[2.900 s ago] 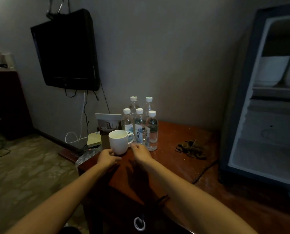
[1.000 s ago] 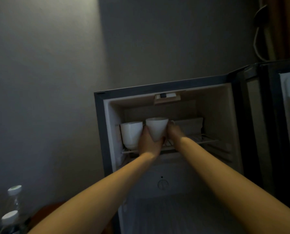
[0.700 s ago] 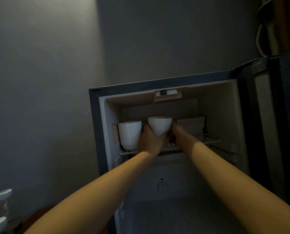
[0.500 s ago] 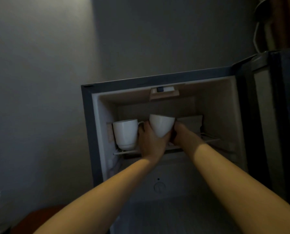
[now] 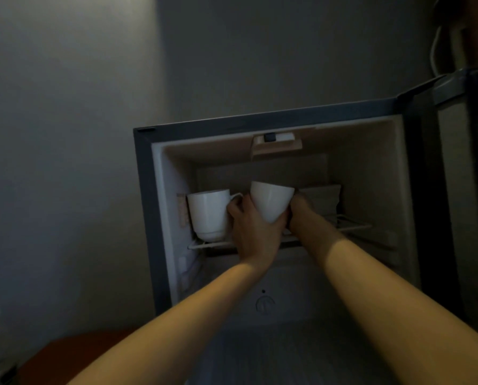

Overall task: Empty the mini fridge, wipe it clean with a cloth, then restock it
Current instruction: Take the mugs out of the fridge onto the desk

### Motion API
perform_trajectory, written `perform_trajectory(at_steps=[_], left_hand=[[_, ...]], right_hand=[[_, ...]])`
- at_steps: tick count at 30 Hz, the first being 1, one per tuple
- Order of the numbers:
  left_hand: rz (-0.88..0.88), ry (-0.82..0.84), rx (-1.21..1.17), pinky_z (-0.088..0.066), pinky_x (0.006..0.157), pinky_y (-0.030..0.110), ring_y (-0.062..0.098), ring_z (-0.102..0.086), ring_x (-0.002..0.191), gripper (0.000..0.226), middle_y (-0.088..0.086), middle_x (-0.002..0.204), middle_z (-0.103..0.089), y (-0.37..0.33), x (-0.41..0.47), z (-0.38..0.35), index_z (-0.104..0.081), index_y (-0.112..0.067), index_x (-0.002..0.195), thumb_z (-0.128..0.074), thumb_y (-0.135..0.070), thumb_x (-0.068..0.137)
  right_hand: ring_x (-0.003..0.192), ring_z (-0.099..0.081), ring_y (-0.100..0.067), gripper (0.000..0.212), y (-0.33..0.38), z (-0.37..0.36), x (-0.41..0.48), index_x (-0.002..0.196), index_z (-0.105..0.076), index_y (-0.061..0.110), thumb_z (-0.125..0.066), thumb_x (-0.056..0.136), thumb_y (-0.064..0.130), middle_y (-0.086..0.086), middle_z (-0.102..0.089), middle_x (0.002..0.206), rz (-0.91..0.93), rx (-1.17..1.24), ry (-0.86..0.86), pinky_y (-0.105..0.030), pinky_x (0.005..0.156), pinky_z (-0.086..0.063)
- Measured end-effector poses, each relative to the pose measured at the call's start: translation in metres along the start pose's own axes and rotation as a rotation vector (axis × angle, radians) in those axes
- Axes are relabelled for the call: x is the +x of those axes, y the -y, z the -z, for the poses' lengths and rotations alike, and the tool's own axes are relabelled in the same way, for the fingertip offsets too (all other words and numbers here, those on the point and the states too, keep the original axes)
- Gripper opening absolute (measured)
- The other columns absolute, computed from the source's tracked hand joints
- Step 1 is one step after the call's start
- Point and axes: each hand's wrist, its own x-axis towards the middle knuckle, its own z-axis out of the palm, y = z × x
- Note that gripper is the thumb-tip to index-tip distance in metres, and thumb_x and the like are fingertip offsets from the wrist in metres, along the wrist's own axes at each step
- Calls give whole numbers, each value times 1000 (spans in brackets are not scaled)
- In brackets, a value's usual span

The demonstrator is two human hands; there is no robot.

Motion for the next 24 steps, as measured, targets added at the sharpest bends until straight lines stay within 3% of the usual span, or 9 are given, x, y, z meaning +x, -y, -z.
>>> perform_trajectory(at_steps=[3, 6, 11, 15, 19, 21, 24], left_hand=[[-4, -3, -9, -39, 95, 32, 32, -46, 122, 78, 12, 136, -38, -1, -1, 1, -46, -10, 134, -78, -47, 73], [-10, 2, 0, -37, 97, 30, 30, -45, 123, 77, 11, 137, -36, -1, -2, 2, -47, -10, 135, -78, -45, 73], [-33, -11, -36, -38, 95, 27, 29, -48, 118, 72, 11, 133, -38, 3, 1, 3, -54, -7, 126, -82, -42, 70], [-3, 34, -27, -41, 89, 31, 30, -51, 118, 71, 12, 130, -50, 2, 6, 2, -51, -8, 126, -80, -43, 71], [142, 130, -176, -47, 95, 35, 26, -54, 120, 83, 7, 131, -54, -1, 15, 2, -46, -12, 131, -76, -58, 69], [208, 148, -232, -44, 101, 39, 25, -51, 123, 92, 5, 137, -51, -5, 18, 2, -42, -14, 135, -73, -66, 66], [240, 154, -240, -39, 102, 36, 27, -47, 127, 94, 4, 141, -46, -16, 17, -1, -36, -16, 139, -68, -70, 70]], right_hand=[[115, -57, -34, 46, -2, 4, 7, 124, -60, 7, -48, 98, 43, -15, -61, 128, 30, -61, -29, -47, 100, -47], [123, -51, -32, 45, 1, 1, -5, 133, -52, 7, -41, 102, 37, -11, -56, 134, 18, -70, -9, -44, 105, -43], [117, -55, -35, 45, 0, 1, -5, 125, -57, 8, -42, 101, 42, -11, -59, 129, 22, -97, -24, -45, 98, -46], [118, -55, -32, 44, 1, -1, -11, 131, -53, 5, -40, 103, 36, -11, -58, 129, 54, -69, -43, -40, 98, -47], [97, -58, -28, 42, -4, -2, -7, 124, -58, 2, -43, 102, 35, -12, -62, 119, 98, 27, -96, -36, 84, -48], [103, -58, -30, 47, -4, -2, -5, 127, -55, 4, -40, 102, 40, -13, -59, 130, 76, 49, -63, -37, 84, -47], [126, -48, -34, 53, -2, -1, -4, 140, -44, 7, -32, 103, 43, -13, -49, 141, 31, 138, -33, -40, 98, -40]])
